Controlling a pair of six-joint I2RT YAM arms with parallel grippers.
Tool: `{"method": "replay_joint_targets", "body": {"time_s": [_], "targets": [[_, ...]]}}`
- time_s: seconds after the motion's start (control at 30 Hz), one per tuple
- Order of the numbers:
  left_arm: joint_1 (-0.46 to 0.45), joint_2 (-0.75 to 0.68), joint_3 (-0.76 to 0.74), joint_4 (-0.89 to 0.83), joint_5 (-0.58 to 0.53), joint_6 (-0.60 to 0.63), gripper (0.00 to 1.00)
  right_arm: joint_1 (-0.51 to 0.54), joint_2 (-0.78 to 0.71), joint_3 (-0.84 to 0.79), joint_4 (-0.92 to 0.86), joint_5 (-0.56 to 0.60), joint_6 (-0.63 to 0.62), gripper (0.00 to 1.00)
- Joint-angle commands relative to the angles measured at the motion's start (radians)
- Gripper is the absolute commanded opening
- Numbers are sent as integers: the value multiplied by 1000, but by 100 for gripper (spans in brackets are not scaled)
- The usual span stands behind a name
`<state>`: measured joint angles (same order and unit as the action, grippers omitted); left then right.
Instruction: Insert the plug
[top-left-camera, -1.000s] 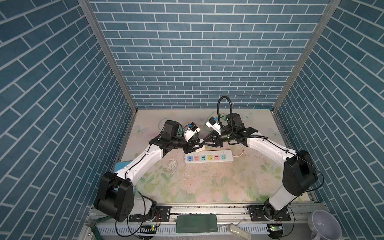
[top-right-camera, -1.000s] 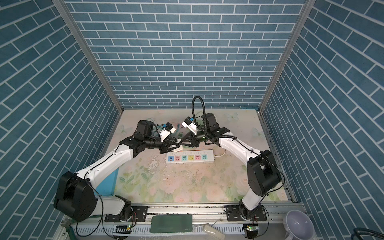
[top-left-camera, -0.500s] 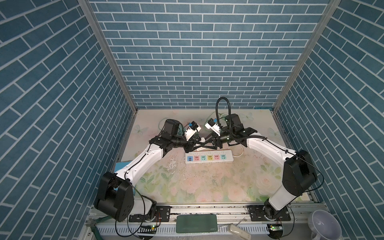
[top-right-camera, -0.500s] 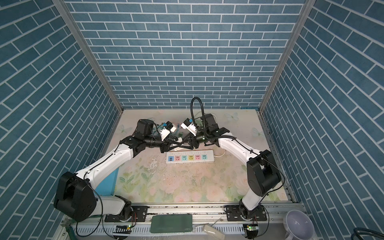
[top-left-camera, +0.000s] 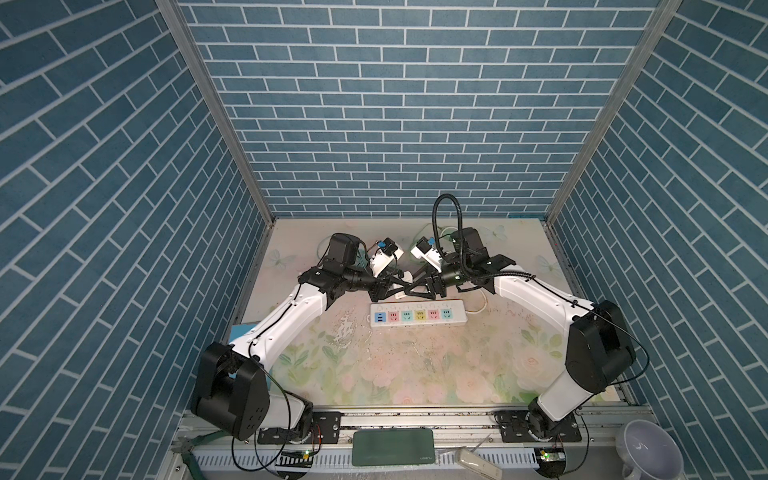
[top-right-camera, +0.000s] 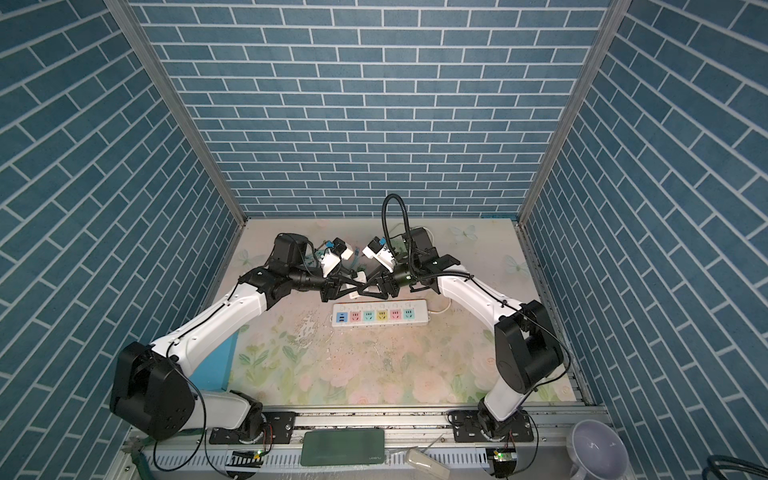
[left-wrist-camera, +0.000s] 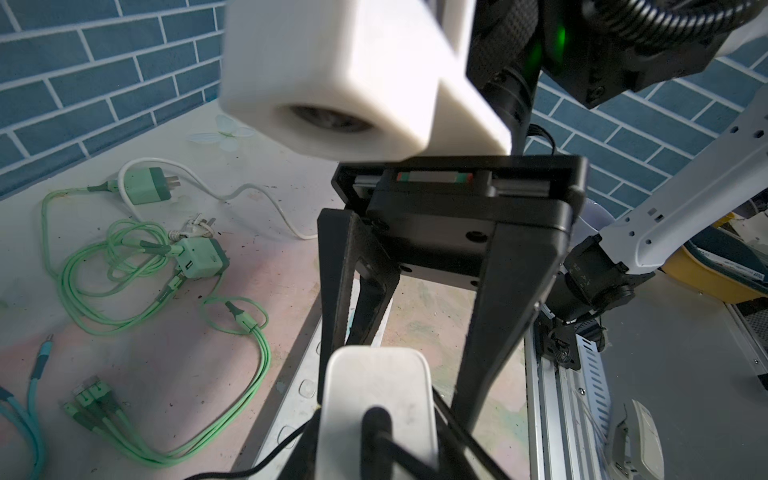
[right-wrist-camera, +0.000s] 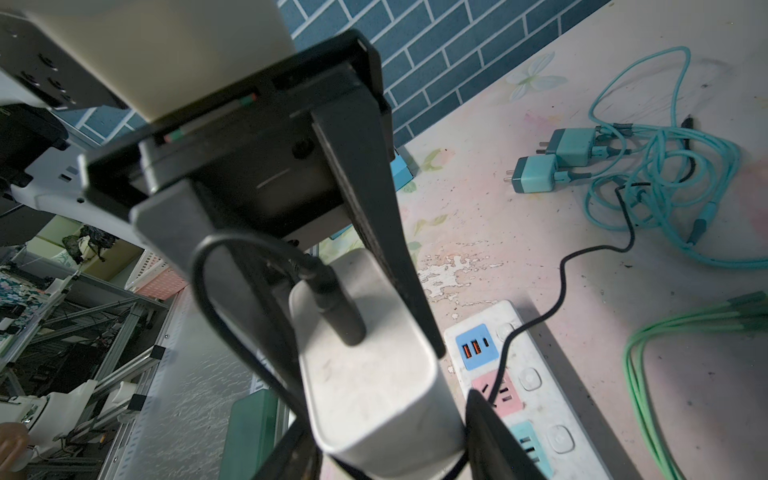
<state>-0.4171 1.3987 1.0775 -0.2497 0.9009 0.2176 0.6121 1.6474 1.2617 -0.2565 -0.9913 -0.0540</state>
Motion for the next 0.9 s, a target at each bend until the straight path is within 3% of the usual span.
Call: {"method": "replay_joint_targets", "body": {"time_s": [0.0, 0.2, 0.77, 0.87], "targets": [[-4, 12, 36, 40, 44, -7, 10, 9, -4, 5, -1, -50, -44, 50], [-5, 23, 32, 80, 64, -35, 13, 9, 4, 3, 5, -60, -43, 47], [-43, 51, 36, 64, 46, -15, 14, 18, 36, 45, 100, -84, 22, 50], [-44, 48, 30, 58, 33, -10, 15, 18, 36, 50, 109, -80, 27, 43]]}}
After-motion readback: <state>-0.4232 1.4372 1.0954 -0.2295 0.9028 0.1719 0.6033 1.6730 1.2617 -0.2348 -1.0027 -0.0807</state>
